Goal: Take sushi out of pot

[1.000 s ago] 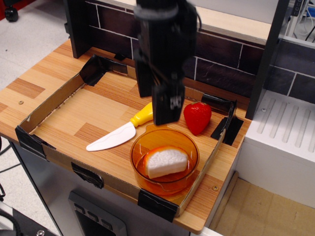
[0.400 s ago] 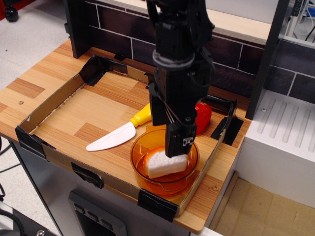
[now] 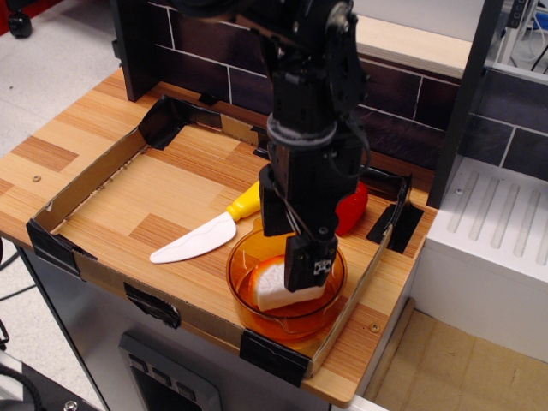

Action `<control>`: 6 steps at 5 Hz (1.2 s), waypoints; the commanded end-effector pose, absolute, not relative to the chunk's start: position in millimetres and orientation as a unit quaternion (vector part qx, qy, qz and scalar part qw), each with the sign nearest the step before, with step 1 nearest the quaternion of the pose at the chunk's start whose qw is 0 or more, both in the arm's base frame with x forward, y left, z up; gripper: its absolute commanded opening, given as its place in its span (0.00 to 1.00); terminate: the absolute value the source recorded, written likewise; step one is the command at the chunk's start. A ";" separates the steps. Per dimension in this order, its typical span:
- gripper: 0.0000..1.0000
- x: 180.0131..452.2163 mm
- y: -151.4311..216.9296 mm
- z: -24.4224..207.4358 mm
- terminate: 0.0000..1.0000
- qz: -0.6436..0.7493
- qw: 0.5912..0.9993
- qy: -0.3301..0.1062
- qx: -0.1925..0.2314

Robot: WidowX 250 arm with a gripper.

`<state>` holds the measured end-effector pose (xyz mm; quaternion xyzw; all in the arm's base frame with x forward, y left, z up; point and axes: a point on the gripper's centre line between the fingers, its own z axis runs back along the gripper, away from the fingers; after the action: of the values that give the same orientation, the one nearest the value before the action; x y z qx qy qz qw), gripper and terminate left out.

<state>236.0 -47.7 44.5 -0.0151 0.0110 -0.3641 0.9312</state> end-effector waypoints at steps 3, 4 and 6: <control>1.00 234.4 -45.6 25.8 0.00 -0.371 0.929 0.016 0.011; 0.00 231.4 -45.8 29.6 0.00 -0.368 0.930 0.003 0.012; 0.00 233.0 -35.9 57.3 0.00 -0.341 0.939 -0.040 0.015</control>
<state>229.8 -38.4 50.3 0.0083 -0.0203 -0.3405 0.9400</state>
